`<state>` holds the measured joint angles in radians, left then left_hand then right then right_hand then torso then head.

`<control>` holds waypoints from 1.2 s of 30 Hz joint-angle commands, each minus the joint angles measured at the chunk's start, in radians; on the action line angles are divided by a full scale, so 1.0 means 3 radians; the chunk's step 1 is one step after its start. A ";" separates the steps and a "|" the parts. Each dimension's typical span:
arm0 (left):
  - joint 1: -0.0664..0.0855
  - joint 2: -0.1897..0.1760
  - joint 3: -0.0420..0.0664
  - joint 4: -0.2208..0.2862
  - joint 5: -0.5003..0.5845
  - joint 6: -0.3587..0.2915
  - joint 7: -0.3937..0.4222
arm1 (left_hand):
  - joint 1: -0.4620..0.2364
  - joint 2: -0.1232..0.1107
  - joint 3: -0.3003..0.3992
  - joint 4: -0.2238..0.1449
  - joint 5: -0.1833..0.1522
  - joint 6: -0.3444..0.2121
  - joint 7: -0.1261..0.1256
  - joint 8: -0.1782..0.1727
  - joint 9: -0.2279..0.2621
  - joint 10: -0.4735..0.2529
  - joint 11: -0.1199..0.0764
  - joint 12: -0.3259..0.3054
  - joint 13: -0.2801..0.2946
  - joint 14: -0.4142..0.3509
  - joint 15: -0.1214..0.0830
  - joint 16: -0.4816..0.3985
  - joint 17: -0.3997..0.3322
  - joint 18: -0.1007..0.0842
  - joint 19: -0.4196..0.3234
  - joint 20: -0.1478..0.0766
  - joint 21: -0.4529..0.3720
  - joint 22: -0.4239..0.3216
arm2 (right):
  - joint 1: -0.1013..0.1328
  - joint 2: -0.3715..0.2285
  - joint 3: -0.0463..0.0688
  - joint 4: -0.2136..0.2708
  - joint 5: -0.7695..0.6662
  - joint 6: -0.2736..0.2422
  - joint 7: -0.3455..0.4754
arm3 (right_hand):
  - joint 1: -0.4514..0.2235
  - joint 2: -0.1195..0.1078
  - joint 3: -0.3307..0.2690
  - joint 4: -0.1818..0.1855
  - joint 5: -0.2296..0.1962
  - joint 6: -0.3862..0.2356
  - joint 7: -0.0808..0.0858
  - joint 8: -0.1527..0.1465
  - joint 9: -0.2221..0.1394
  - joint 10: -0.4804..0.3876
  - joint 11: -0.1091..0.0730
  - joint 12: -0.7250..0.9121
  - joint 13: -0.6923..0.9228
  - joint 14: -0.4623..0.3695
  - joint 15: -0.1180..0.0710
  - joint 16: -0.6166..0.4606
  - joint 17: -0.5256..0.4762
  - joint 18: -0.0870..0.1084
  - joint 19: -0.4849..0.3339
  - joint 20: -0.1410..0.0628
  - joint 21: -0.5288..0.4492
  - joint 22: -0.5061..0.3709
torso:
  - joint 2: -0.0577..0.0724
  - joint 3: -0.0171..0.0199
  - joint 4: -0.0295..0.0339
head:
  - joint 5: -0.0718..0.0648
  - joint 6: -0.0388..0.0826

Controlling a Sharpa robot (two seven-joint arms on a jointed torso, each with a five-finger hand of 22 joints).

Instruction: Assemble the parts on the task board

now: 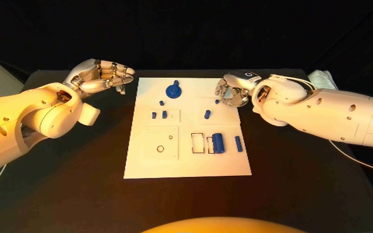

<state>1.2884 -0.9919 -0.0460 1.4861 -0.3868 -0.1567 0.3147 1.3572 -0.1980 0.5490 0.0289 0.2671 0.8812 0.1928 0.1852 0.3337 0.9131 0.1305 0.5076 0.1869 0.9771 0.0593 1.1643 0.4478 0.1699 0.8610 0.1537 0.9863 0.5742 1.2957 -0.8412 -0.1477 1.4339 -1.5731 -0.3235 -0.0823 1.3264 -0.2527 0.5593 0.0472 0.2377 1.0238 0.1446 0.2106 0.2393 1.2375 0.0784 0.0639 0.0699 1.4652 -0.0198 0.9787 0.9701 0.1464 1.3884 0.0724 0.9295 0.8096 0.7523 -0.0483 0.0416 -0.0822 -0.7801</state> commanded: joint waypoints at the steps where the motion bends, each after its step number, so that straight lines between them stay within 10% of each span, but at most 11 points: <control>1: -0.0003 -0.0033 0.0003 0.0067 0.0407 0.0148 0.0235 | -0.0015 0.0007 -0.0024 0.0007 -0.0011 -0.0026 -0.0007 0.0021 -0.0003 -0.0026 -0.0007 0.0011 -0.0006 -0.0030 -0.0004 -0.0024 -0.0007 0.0051 -0.0008 0.0002 -0.0027 -0.0009 | -0.0009 0.0022 0.0001 0.0017 -0.0275 0.0184 -0.0162 | 0.0000 -0.0045 0.0004 0.0020 -0.0014 -0.0040 0.0003 -0.0019 0.0009 -0.0065 0.0001 -0.0011 -0.0008 0.0088 0.0026 0.0025 0.0008 -0.0041 -0.0022 0.0015 -0.0022 -0.0024 | 0.0003 -0.0005 0.0000 | -0.0010 0.0007; 20: -0.0004 -0.0065 0.0003 0.0128 0.0480 0.0157 0.0250 | -0.0063 -0.0003 -0.0123 0.0076 -0.0028 -0.0046 -0.0002 0.0030 -0.0006 -0.0044 -0.0001 0.0018 -0.0024 -0.0023 0.0005 -0.0054 -0.0013 0.0050 0.0026 0.0012 -0.0128 -0.0085 | -0.0060 0.0120 -0.0011 0.0005 -0.0341 0.0249 -0.0266 | 0.0068 -0.0006 0.0080 0.0018 -0.0020 0.0015 0.0005 0.0012 0.0064 -0.0028 -0.0003 0.0017 0.0007 0.0120 0.0029 0.0420 0.0323 -0.0095 0.0039 0.0025 0.0332 0.0382 | 0.0017 0.0009 -0.0007 | -0.0004 -0.0005; 36: -0.0004 -0.0067 0.0003 0.0125 0.0481 0.0147 0.0207 | -0.0035 0.0009 -0.0132 0.0075 -0.0026 -0.0059 0.0003 0.0029 -0.0008 -0.0056 0.0002 0.0018 -0.0030 -0.0015 0.0005 -0.0055 -0.0011 0.0051 0.0052 0.0011 -0.0150 -0.0104 | -0.0110 0.0170 -0.0015 0.0005 -0.0353 0.0039 -0.0414 | 0.0106 0.0281 0.0213 -0.0003 -0.0320 0.0250 -0.0111 0.0246 0.0292 0.0303 -0.0121 0.0063 0.0114 0.0123 -0.0062 0.0755 0.0550 -0.0175 0.0137 -0.0031 0.0845 0.0977 | 0.0007 0.0010 -0.0001 | -0.0016 -0.0041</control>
<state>1.2873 -1.0127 -0.0460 1.5220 -0.2505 -0.1264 0.3703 1.3480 -0.1993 0.5144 0.0497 0.2633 0.8702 0.1961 0.1899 0.3328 0.9059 0.1305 0.5076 0.1786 0.9772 0.0593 1.1546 0.4445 0.1699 0.8724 0.1575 0.9440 0.5437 1.2715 -0.7951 -0.1469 1.4328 -1.6686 -0.3120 -0.1827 1.3544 -0.1954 0.6192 0.0478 0.1449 1.0948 0.1127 0.2775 0.3162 1.3107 0.0501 0.0809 0.1012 1.4683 -0.0310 1.2024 1.1340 0.1042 1.4221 0.0626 1.1793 1.0980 0.7547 -0.0451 0.0407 -0.0867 -0.7905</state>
